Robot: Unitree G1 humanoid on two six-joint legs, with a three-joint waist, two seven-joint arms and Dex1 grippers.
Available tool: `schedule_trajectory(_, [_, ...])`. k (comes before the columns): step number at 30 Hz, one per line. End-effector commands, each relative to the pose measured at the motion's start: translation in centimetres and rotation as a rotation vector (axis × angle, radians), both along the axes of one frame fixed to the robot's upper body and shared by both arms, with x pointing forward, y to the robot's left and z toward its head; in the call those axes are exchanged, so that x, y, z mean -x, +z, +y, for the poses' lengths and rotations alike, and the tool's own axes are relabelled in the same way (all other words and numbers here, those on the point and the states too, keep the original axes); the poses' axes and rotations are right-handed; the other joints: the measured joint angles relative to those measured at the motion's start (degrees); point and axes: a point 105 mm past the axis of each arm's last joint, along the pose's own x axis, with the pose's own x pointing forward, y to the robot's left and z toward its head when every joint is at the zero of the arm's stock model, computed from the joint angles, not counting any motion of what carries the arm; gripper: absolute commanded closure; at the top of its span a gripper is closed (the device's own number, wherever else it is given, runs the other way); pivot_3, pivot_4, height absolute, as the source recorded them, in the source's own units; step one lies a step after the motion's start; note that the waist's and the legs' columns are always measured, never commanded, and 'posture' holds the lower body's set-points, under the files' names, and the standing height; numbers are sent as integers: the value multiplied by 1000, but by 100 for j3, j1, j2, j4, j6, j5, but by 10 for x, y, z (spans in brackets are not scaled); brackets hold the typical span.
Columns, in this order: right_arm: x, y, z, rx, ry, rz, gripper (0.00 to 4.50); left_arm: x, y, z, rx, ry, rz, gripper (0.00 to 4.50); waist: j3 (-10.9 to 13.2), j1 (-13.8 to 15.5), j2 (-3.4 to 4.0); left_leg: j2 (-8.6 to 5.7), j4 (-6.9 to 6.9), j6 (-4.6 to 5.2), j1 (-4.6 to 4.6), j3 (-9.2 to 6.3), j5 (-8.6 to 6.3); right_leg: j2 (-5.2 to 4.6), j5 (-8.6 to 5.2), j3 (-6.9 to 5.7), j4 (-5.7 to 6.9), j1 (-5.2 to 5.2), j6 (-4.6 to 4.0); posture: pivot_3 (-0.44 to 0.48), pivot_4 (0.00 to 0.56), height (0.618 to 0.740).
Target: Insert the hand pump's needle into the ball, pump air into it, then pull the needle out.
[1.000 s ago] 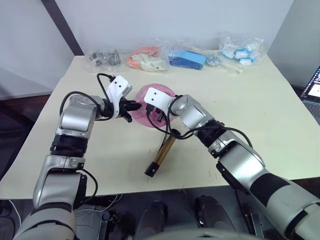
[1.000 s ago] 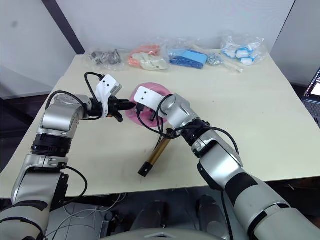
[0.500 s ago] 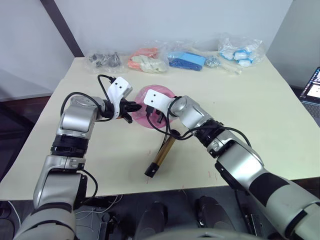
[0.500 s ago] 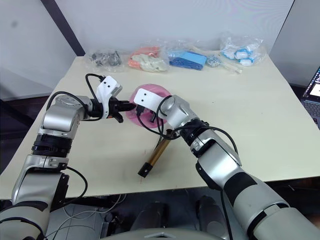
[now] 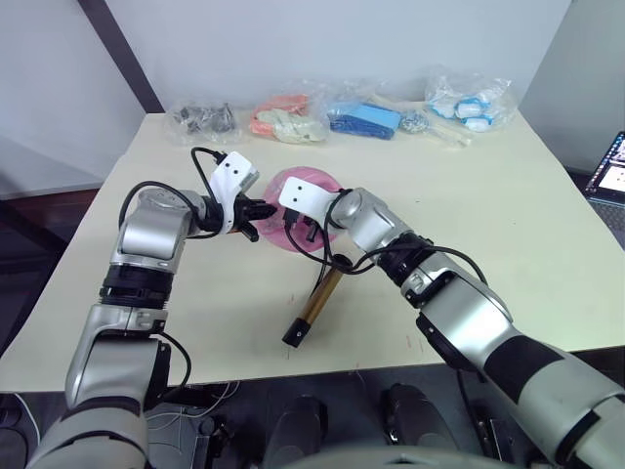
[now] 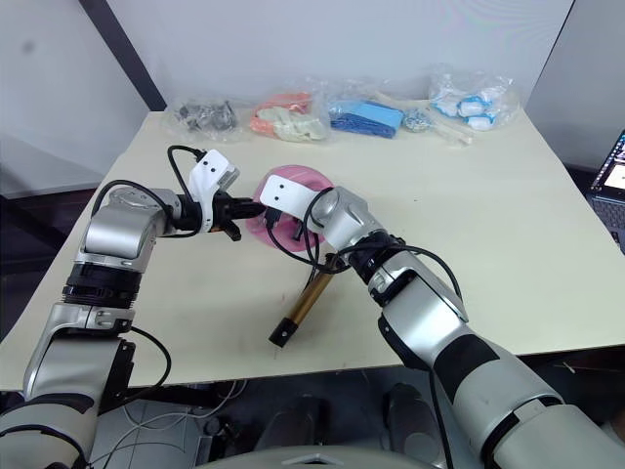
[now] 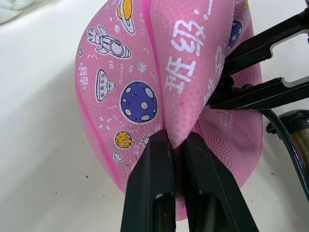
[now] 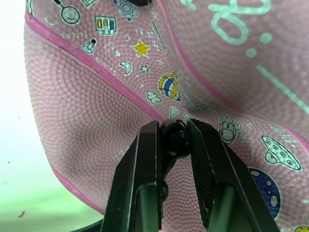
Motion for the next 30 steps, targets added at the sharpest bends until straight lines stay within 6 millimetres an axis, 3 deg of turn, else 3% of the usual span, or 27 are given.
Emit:
schedule_trajectory(1, [3,-61,-46,152,-137,148,4187,6,-5,-14,19,-65,24,4500,-5,0,1,0,0,0,0,0,0,0,0,0,-1,0,0,0,150,740])
schedule_trajectory(24, [6,-93,-81,226,-224,233,4187,6,-4,-20,28,-76,20,4500,-30,20,29,-6,-10,0,9,-58,0,-5,-2,-42,-49,50,4,0,150,740])
schedule_trajectory(30, [11,-101,-83,161,-264,294,4187,6,-3,-21,32,-79,19,4500,-44,20,44,-7,-10,0,10,-63,0,-6,-5,-42,-50,52,7,0,150,740])
